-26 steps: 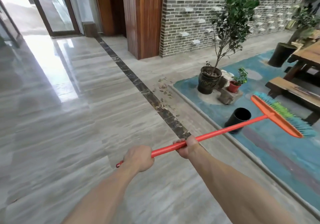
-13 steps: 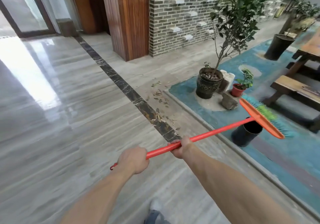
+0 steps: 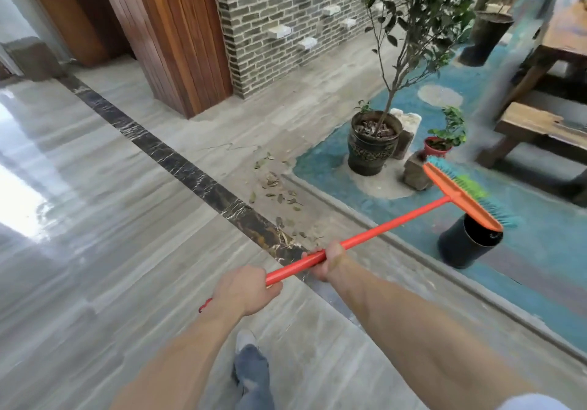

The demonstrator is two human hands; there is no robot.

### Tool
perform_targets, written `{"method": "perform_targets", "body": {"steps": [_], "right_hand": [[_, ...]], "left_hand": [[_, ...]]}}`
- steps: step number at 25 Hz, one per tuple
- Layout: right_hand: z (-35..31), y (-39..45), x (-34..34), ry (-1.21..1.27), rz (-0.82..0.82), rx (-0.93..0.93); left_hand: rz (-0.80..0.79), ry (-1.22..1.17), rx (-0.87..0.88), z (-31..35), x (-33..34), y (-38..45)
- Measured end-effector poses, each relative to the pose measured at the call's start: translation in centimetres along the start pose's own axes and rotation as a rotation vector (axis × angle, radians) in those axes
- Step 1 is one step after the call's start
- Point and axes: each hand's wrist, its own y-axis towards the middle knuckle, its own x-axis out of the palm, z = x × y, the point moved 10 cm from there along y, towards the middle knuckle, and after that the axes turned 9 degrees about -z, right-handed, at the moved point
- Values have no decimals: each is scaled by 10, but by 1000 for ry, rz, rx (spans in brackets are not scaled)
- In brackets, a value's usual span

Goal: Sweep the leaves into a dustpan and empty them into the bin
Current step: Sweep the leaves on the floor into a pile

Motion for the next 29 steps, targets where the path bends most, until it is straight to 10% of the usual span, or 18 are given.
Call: {"method": "perform_targets", "body": {"steps": [15, 29], "right_hand": [[-101, 211, 55, 382, 276, -15], [-231, 445, -25, 523, 405, -37]], "left_hand": [[-384, 130, 435, 27, -46, 274], [-665, -22, 381, 131, 16, 545]]}}
